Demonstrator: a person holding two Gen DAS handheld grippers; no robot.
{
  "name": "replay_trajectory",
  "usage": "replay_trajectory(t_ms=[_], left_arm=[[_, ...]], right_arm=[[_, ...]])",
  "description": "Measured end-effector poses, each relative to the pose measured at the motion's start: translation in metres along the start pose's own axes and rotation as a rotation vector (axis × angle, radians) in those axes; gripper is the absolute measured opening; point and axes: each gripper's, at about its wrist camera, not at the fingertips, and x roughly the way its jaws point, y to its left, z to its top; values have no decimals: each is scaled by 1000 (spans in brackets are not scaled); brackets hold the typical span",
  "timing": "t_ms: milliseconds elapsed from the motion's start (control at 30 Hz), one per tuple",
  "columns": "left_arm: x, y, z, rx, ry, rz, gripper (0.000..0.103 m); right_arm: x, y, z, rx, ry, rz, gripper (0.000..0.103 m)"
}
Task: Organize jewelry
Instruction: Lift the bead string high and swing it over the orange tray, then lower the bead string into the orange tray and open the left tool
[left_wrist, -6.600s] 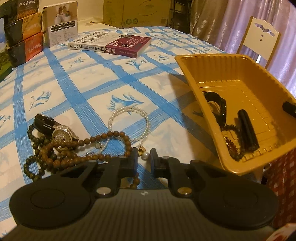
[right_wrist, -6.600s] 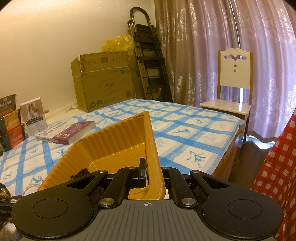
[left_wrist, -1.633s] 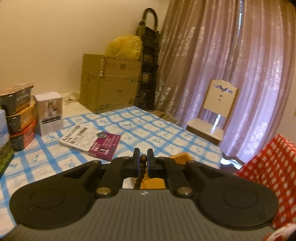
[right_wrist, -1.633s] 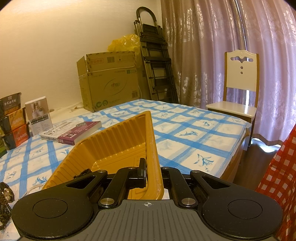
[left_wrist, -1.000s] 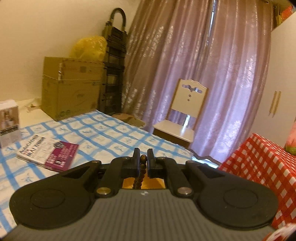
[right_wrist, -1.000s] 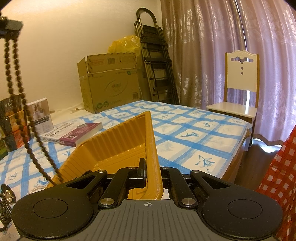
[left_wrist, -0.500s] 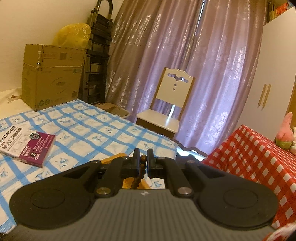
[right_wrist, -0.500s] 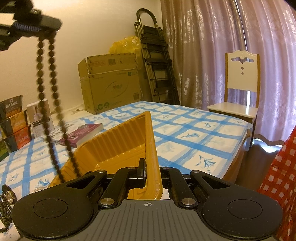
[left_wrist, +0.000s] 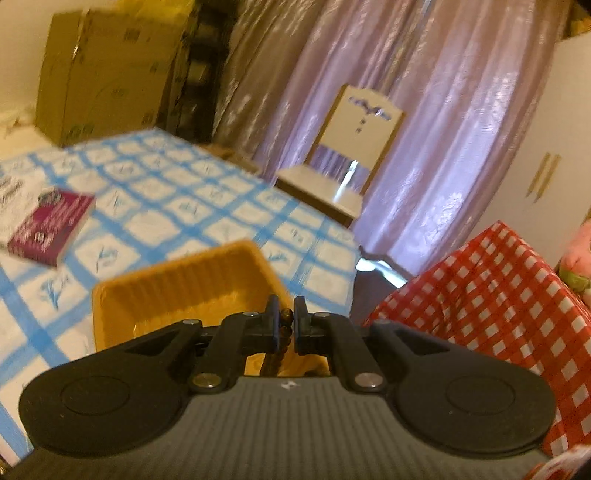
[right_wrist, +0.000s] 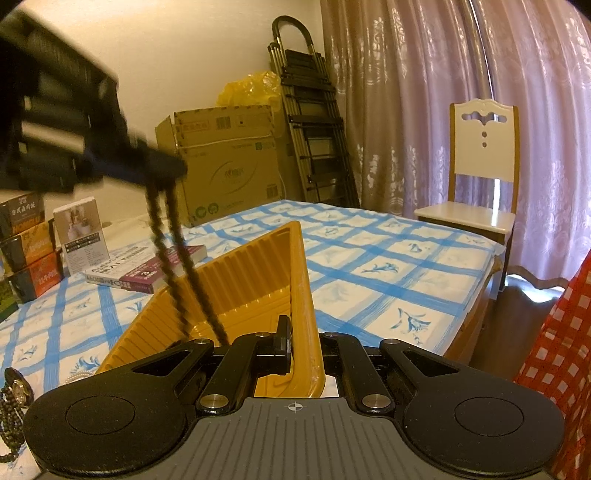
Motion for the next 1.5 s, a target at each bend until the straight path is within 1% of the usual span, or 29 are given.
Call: replay_trajectory(t_ms=[33, 367, 467, 500, 600, 667, 733, 767, 833, 967, 1000, 1233, 1467, 1500], left_arm=[[4, 3, -2, -9, 9, -3, 6], [34, 27, -16, -69, 72, 65, 6], [40, 29, -20, -69, 86, 66, 6], [41, 28, -21, -63, 86, 67, 8], [42, 27, -23, -55, 87, 82, 8], [41, 28, -23, -60, 85, 86, 11], [40, 29, -23, -59, 80, 89, 21], [39, 28, -22, -56, 76, 93, 24], [37, 27, -21, -47, 71, 88, 37], [34, 25, -19, -29, 59, 96, 47], [34, 25, -19, -27, 58, 101, 52], [17, 29, -22, -42, 36, 114, 59], [-12, 42, -27, -72, 7, 163, 61], [-18, 44, -28, -78, 1, 175, 63]], right_arm=[[1, -1, 0, 0, 0, 0, 5], [2, -1, -2, -1, 2, 0, 5], [1, -1, -2, 0, 2, 0, 5], [1, -1, -2, -1, 3, 0, 5], [1, -2, -3, 0, 3, -1, 5], [1, -2, -3, -1, 3, 0, 5], [1, -3, -3, 0, 3, 0, 5], [1, -3, -3, 0, 3, 0, 5], [2, -3, -4, -2, 4, -1, 5], [2, -3, -3, -2, 3, 0, 5], [1, -3, -4, -1, 3, 0, 5], [2, -3, -3, 0, 4, 0, 5], [2, -3, -4, -2, 5, -1, 5], [2, -3, -4, -2, 4, 0, 5]])
